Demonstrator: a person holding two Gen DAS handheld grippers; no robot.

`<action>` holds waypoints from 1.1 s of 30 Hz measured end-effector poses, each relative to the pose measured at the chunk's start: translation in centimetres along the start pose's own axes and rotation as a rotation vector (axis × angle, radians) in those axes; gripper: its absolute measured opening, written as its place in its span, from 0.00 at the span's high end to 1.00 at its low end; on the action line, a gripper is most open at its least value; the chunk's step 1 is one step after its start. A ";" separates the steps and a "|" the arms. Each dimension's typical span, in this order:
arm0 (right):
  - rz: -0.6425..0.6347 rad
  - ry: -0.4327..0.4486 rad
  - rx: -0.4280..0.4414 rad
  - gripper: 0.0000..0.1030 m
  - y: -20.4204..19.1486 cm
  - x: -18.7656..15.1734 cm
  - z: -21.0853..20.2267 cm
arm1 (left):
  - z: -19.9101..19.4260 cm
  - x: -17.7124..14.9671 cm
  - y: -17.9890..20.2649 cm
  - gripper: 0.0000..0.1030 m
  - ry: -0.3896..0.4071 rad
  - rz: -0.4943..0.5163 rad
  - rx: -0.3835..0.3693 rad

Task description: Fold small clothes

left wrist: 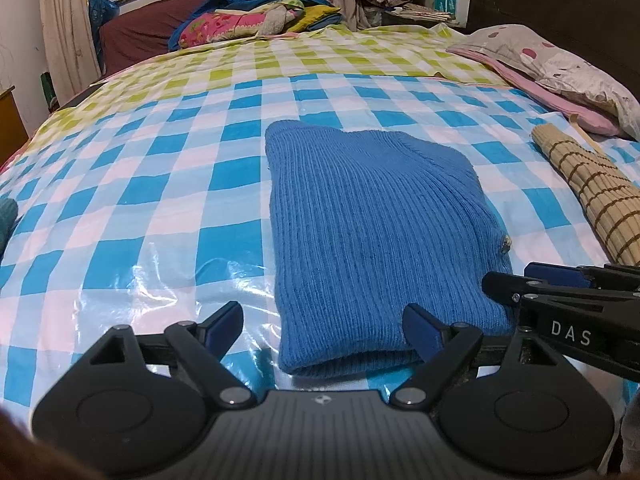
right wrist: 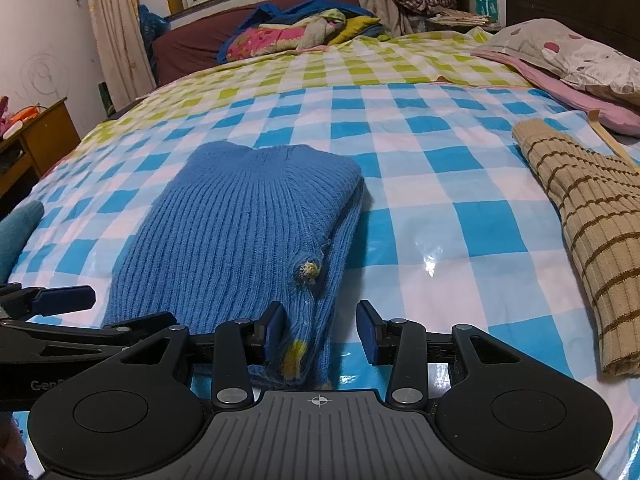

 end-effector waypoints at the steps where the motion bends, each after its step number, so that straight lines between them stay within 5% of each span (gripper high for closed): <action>1: 0.000 0.000 0.001 0.62 -0.1 0.0 -0.1 | 0.0 0.0 0.0 0.10 0.000 0.000 0.001; 33: -0.017 0.007 0.010 0.58 -1.6 -1.0 -2.6 | -1.2 -0.7 0.2 0.04 -0.006 0.013 0.041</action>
Point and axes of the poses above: each gripper's, at about its wrist camera, not at the fingertips, and z roughly the way its jaws point, y to its right, x to its top, the point moved 1 cm from there along z, roughly the way its jaws point, and after that the axes turned 7 degrees about x, right-handed, at the moved point
